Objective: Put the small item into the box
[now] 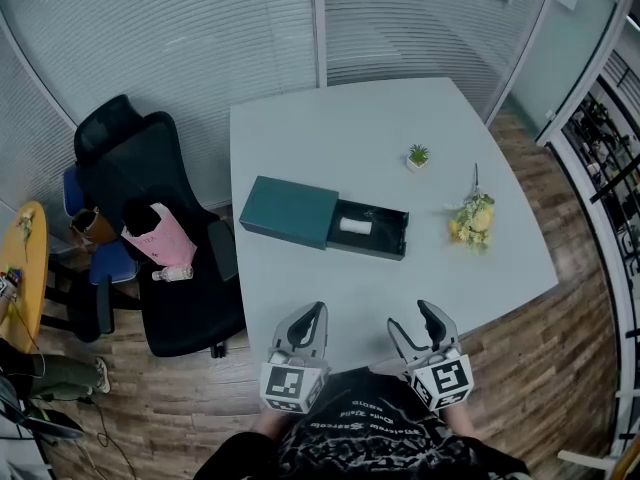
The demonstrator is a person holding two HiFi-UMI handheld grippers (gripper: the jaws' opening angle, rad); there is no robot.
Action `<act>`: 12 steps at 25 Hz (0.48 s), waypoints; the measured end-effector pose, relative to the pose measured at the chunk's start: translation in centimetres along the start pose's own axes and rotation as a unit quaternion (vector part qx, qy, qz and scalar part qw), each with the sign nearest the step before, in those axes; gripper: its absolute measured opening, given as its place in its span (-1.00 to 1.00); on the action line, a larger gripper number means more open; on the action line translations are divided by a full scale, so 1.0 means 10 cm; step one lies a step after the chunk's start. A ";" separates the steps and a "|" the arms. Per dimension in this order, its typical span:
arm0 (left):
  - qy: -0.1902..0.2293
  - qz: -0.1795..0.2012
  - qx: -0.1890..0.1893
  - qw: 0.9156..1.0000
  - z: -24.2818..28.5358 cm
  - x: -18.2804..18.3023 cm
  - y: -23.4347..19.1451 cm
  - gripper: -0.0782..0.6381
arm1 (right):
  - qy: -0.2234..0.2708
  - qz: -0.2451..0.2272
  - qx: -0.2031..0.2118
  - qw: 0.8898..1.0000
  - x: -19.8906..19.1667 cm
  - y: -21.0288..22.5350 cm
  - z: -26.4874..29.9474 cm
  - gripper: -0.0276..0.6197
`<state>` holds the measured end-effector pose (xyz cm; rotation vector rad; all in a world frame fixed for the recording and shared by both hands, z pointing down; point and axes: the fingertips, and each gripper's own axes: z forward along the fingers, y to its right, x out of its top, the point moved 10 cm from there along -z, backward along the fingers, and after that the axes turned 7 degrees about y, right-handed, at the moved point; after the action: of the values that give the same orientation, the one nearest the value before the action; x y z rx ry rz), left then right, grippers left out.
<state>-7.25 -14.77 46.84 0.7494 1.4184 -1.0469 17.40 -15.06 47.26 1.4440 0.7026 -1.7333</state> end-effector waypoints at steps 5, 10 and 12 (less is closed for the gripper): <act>0.001 0.001 0.001 1.000 -0.03 -0.01 0.04 -0.73 | 0.018 0.005 0.024 1.000 0.04 0.01 0.03 -0.08; 0.000 0.006 -0.005 1.000 -0.06 0.05 0.09 -0.73 | 0.022 0.000 0.031 0.999 0.06 -0.03 0.08 -0.27; 0.004 0.009 -0.006 1.000 -0.06 0.05 0.10 -0.73 | 0.026 -0.007 0.021 0.999 0.07 -0.04 0.09 -0.43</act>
<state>-6.70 -13.87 46.15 0.7576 1.4205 -1.0214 16.52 -15.76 46.76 1.5216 0.7091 -1.7369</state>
